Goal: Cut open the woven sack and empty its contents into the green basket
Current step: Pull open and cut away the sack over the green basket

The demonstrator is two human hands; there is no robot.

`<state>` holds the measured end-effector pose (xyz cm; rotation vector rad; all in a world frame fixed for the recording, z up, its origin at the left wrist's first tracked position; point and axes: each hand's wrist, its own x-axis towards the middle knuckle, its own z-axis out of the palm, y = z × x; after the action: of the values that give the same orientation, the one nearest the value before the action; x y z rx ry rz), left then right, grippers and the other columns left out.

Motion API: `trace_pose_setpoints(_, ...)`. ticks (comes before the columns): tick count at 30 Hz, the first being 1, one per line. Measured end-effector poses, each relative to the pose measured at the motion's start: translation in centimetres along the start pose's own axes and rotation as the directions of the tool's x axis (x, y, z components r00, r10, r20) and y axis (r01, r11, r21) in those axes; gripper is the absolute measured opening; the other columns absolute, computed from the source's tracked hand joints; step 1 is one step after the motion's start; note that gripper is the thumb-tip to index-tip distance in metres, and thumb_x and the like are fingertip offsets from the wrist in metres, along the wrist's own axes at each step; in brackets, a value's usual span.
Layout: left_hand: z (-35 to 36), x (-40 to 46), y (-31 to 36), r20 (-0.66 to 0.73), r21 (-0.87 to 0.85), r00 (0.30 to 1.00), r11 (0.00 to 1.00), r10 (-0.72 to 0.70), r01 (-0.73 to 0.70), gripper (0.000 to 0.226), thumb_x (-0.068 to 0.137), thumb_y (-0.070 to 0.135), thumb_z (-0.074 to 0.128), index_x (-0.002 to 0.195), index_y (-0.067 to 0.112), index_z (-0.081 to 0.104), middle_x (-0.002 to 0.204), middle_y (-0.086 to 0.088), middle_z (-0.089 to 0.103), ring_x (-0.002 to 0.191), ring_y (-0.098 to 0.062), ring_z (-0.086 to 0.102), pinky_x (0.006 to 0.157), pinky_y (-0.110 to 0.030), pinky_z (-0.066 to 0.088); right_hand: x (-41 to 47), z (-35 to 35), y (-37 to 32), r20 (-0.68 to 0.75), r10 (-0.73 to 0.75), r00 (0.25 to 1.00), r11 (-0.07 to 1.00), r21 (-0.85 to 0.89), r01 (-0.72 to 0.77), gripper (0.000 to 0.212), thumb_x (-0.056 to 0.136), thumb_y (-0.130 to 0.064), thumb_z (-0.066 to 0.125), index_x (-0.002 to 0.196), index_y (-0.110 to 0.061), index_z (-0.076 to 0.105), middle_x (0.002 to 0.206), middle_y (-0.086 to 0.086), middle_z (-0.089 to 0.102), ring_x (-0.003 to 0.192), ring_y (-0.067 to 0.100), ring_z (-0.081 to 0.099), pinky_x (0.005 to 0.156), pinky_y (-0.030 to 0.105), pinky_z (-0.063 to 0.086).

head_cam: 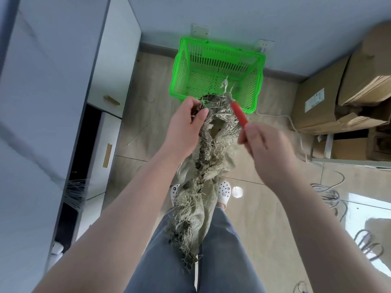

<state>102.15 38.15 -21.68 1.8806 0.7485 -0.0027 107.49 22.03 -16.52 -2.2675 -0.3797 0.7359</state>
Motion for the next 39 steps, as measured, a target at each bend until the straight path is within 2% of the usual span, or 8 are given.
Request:
trace_pose_setpoints(18, 0.1, 0.2, 0.0, -0.054, 0.027, 0.998, 1.0, 0.011, -0.01, 0.012, 0.1, 0.03, 0.048, 0.1, 0.017, 0.046, 0.075, 0.011, 0.048, 0.065, -0.001, 0.044, 0.058, -0.009, 0.035, 0.8, 2.5, -0.5, 0.03, 0.108, 0.994, 0.986, -0.133, -0.103, 0.038, 0.104, -0.028, 0.035, 0.076, -0.013, 0.057, 0.057, -0.007, 0.041, 0.051, 0.011, 0.038, 0.048, 0.03, 0.027)
trace_pose_setpoints(20, 0.2, 0.0, 0.0, -0.035, -0.127, 0.999, 0.991, -0.033, 0.029, 0.014, 0.099, 0.03, 0.05, 0.109, 0.02, 0.048, 0.088, 0.011, 0.054, 0.077, -0.003, 0.053, 0.07, -0.008, 0.041, 0.8, 2.4, -0.6, 0.004, 0.089, 0.996, 0.987, -0.133, -0.087, 0.038, 0.103, -0.028, 0.035, 0.076, -0.013, 0.056, 0.057, -0.006, 0.042, 0.051, 0.011, 0.039, 0.048, 0.029, 0.027)
trace_pose_setpoints(22, 0.2, -0.2, -0.1, 0.093, -0.406, 0.995, 0.91, -0.049, 0.082, 0.025, 0.098, 0.027, 0.052, 0.123, 0.031, 0.048, 0.108, 0.005, 0.059, 0.095, -0.012, 0.061, 0.091, -0.027, 0.049, 0.8, 2.2, -0.7, -0.008, 0.074, 0.997, 0.988, -0.135, -0.075, 0.038, 0.103, -0.029, 0.035, 0.074, -0.015, 0.056, 0.058, -0.006, 0.044, 0.051, 0.01, 0.039, 0.046, 0.024, 0.027)
trace_pose_setpoints(25, 0.7, -0.3, -0.6, 0.3, -0.59, 0.953, 0.775, -0.049, 0.226, 0.036, 0.095, 0.02, 0.052, 0.125, 0.04, 0.054, 0.115, -0.001, 0.061, 0.098, -0.017, 0.06, 0.096, -0.04, 0.046, 1.0, 1.7, -0.7, 0.013, 0.06, 0.998, 0.992, -0.115, -0.058, 0.037, 0.103, -0.029, 0.036, 0.072, -0.018, 0.054, 0.06, -0.005, 0.048, 0.051, 0.011, 0.041, 0.046, 0.019, 0.03)
trace_pose_setpoints(27, 1.2, -0.4, -0.9, 0.326, -0.576, 0.94, 0.766, -0.105, 0.286, 0.022, 0.098, 0.022, 0.051, 0.113, 0.034, 0.062, 0.102, 0.001, 0.068, 0.09, -0.015, 0.061, 0.088, -0.039, 0.048, 1.1, 1.5, -0.7, 0.012, 0.05, 0.999, 0.993, -0.112, -0.048, 0.037, 0.103, -0.03, 0.035, 0.072, -0.019, 0.052, 0.062, -0.002, 0.049, 0.052, 0.013, 0.041, 0.046, 0.021, 0.028)
trace_pose_setpoints(31, 1.8, -0.1, -1.7, 0.136, -0.36, 0.987, 0.923, -0.091, 0.135, 0.016, 0.101, 0.029, 0.046, 0.101, 0.022, 0.061, 0.077, 0.016, 0.063, 0.07, 0.0, 0.057, 0.071, -0.026, 0.047, 0.8, 1.7, -0.6, 0.016, 0.028, 0.999, 0.986, -0.167, -0.025, 0.035, 0.103, -0.031, 0.035, 0.073, -0.019, 0.049, 0.063, -0.004, 0.049, 0.056, 0.011, 0.042, 0.052, 0.026, 0.031)
trace_pose_setpoints(36, 2.8, -0.4, -0.9, 0.05, -0.149, 0.999, 0.989, 0.019, -0.011, 0.021, 0.101, 0.023, 0.045, 0.11, 0.011, 0.06, 0.092, 0.002, 0.066, 0.078, -0.005, 0.058, 0.067, -0.01, 0.04, -0.1, 2.2, -0.2, -0.073, 0.063, 0.995, 0.988, -0.138, -0.072, 0.035, 0.103, -0.029, 0.034, 0.074, -0.017, 0.05, 0.061, -0.004, 0.048, 0.055, 0.014, 0.042, 0.051, 0.03, 0.032)
trace_pose_setpoints(39, 3.9, -1.3, -0.5, 0.029, -0.124, 0.998, 0.991, 0.054, -0.05, 0.021, 0.101, 0.02, 0.045, 0.105, 0.005, 0.059, 0.092, -0.007, 0.066, 0.083, -0.018, 0.059, 0.068, -0.016, 0.04, 1.3, 2.4, -0.3, -0.074, 0.096, 0.993, 0.987, -0.119, -0.104, 0.037, 0.104, -0.028, 0.034, 0.073, -0.015, 0.049, 0.061, -0.003, 0.048, 0.056, 0.017, 0.043, 0.051, 0.029, 0.032)
